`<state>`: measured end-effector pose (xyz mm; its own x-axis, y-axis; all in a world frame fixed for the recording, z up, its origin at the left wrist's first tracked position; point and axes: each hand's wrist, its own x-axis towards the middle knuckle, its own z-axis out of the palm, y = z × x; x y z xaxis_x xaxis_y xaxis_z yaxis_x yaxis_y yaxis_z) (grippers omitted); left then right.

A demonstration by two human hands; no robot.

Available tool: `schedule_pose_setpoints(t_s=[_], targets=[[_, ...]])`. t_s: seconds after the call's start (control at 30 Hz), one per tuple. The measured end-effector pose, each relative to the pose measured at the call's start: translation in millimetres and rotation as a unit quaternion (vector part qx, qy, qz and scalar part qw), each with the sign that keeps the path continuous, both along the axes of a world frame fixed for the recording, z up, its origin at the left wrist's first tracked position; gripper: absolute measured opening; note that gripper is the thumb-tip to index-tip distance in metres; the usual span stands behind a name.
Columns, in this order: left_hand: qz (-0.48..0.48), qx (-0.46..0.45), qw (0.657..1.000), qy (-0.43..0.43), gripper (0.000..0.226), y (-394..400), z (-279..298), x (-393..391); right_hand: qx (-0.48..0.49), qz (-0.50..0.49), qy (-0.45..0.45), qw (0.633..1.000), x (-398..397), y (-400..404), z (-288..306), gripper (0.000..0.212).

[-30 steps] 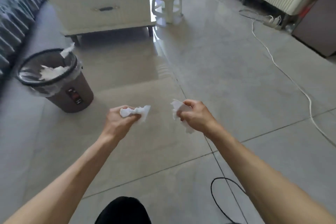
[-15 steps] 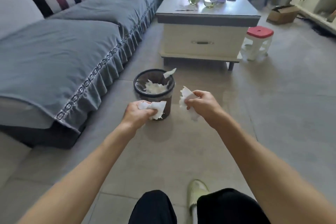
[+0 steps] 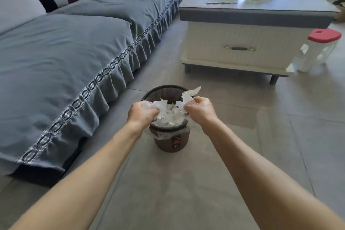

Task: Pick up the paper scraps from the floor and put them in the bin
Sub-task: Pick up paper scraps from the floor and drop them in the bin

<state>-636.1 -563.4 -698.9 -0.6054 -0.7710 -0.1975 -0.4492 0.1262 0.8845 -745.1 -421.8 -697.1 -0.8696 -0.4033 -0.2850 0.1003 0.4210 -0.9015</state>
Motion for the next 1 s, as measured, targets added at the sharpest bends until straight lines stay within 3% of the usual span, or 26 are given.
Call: schedule_pose_setpoints(t_s=[0.1, 0.17, 0.23, 0.37, 0.5, 0.57, 0.67, 0.83, 1.0], targets=[[-0.024, 0.025, 0.999, -0.004, 0.01, -18.7, -16.3, -33.4, -0.008, -0.016, -0.005, 1.0, -23.7, -30.1, -25.3, 0.022], [-0.066, 0.061, 0.996, -0.02, 0.032, -32.8, -31.9, -49.6, 0.024, 0.039, -0.004, 0.999, -33.2, -44.5, -38.1, 0.036], [-0.091, 0.034, 0.994, -0.049, 0.047, -43.0, -45.1, -55.9, 0.063, 0.095, 0.019, 0.993, -36.9, -48.5, -45.2, 0.045], [-0.12, -0.157, 0.978, -0.071, 0.03, -48.2, -61.5, -51.2, 0.087, 0.059, 0.127, 0.986, -44.6, -47.2, -53.5, 0.025], [-0.149, -0.175, 0.971, -0.074, 0.019, -48.4, -78.2, -51.7, 0.107, 0.054, 0.245, 0.962, -58.7, -55.9, -65.9, 0.028], [-0.151, -0.223, 0.959, -0.089, 0.018, -47.5, -88.3, -52.6, 0.154, 0.048, 0.29, 0.943, -69.5, -60.0, -73.5, 0.04], [-0.161, -0.319, 0.925, -0.132, 0.018, -42.7, -99.2, -53.5, 0.201, 0.08, 0.228, 0.949, -81.1, -65.4, -83.5, 0.053], [-0.133, -0.341, 0.92, -0.137, 0.019, -42.4, -106.9, -57.4, 0.176, 0.007, 0.322, 0.93, -89.0, -70.5, -93.4, 0.027], [-0.138, -0.348, 0.917, -0.138, 0.019, -43.5, -110.0, -53.9, 0.1, -0.055, 0.268, 0.957, -91.5, -60.8, -89.7, 0.024]])
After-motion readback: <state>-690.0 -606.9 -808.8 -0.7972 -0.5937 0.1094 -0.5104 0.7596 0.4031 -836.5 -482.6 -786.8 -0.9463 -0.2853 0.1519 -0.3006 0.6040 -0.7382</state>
